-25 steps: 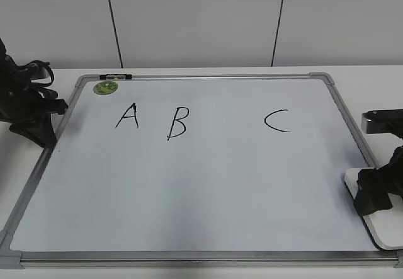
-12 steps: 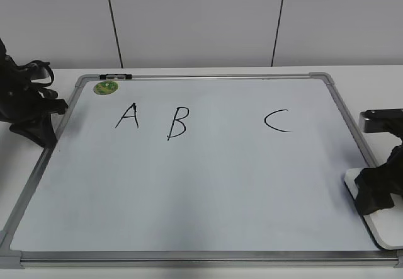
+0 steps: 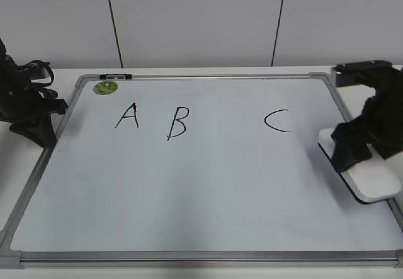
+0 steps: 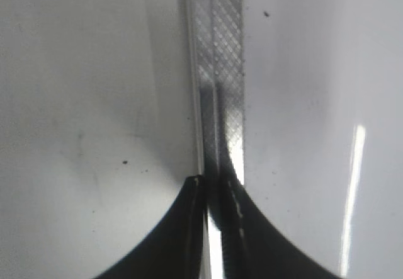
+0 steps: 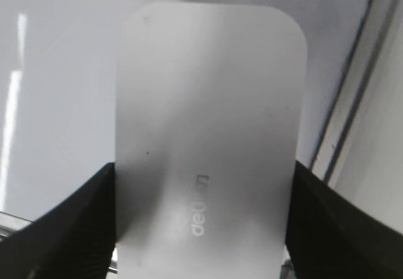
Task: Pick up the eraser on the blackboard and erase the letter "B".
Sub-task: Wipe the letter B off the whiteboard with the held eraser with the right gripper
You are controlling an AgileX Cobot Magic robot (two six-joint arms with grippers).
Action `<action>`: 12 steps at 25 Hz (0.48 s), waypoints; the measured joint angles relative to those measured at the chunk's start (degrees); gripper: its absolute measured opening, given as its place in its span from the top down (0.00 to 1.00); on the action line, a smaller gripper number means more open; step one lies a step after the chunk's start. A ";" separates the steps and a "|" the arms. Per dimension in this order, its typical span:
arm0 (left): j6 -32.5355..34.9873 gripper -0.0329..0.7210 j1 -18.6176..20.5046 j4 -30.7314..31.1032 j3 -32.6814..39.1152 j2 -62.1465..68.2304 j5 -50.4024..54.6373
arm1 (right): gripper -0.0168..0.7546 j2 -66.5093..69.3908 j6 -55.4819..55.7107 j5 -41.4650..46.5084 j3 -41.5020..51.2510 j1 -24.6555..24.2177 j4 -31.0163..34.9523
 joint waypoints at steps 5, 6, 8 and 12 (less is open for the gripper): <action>0.00 0.89 0.00 0.00 0.00 0.00 0.00 | 0.29 0.74 0.00 3.24 -9.59 6.66 -0.30; 0.00 0.89 0.00 0.00 0.00 0.00 0.00 | 0.29 1.28 0.00 3.85 -11.48 7.56 -0.30; 0.00 0.89 0.00 0.00 0.00 0.00 0.00 | 0.29 3.16 0.00 5.33 -16.53 9.24 -0.30; 0.00 0.89 0.00 0.00 0.00 0.00 0.00 | 0.29 8.39 0.00 7.09 -25.01 11.39 -0.44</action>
